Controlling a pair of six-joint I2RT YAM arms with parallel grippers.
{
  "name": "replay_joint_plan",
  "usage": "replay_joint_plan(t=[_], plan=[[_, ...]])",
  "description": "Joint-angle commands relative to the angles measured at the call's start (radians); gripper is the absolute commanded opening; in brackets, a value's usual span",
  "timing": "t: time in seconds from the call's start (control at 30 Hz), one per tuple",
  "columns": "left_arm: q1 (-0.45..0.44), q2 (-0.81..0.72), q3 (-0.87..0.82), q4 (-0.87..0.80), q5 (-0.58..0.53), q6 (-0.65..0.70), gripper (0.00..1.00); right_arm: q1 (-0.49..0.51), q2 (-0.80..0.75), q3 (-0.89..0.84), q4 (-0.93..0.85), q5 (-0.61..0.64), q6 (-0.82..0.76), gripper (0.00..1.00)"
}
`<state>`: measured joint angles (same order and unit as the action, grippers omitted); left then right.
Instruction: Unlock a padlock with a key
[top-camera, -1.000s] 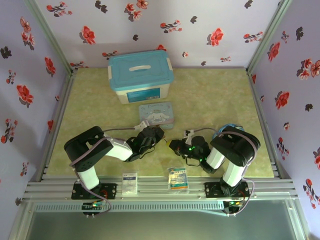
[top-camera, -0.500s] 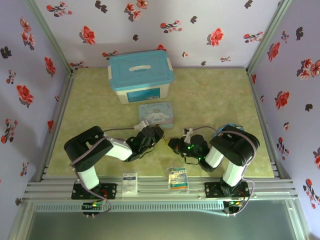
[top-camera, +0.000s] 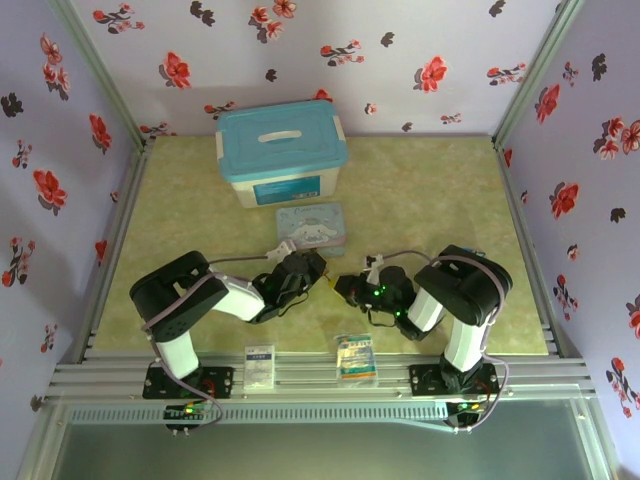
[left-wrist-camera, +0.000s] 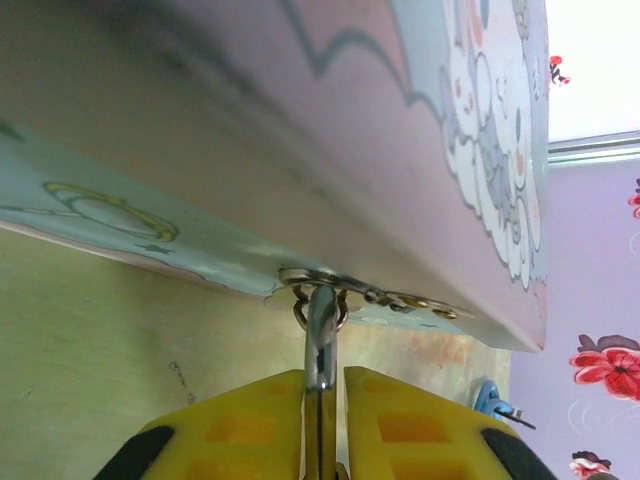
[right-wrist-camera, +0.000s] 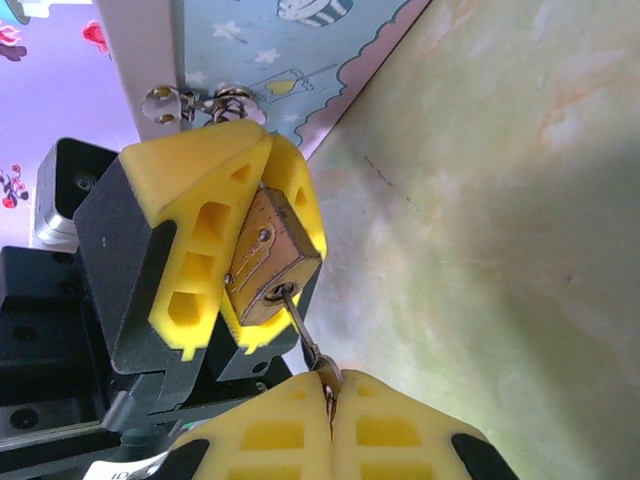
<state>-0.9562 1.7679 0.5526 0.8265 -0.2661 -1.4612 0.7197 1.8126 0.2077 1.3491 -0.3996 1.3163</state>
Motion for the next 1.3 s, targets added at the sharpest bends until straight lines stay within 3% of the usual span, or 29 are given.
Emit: replay_joint_plan(t=[0.0,0.4,0.8,1.27], plan=[[-0.015,0.012,-0.015,0.125,0.016,-0.031,0.00,-0.024,-0.022,0.019,0.037,-0.004,-0.019,0.00],[-0.022,0.051,-0.020,0.244,0.030,-0.055,0.00,-0.039,-0.034,0.056,0.036,-0.082,0.026,0.00],[-0.024,0.053,-0.014,0.254,0.035,-0.056,0.00,-0.062,-0.027,0.077,0.037,-0.167,0.042,0.00],[-0.060,0.059,0.014,0.257,0.045,-0.063,0.00,-0.178,-0.048,0.104,0.036,-0.253,0.091,0.00]])
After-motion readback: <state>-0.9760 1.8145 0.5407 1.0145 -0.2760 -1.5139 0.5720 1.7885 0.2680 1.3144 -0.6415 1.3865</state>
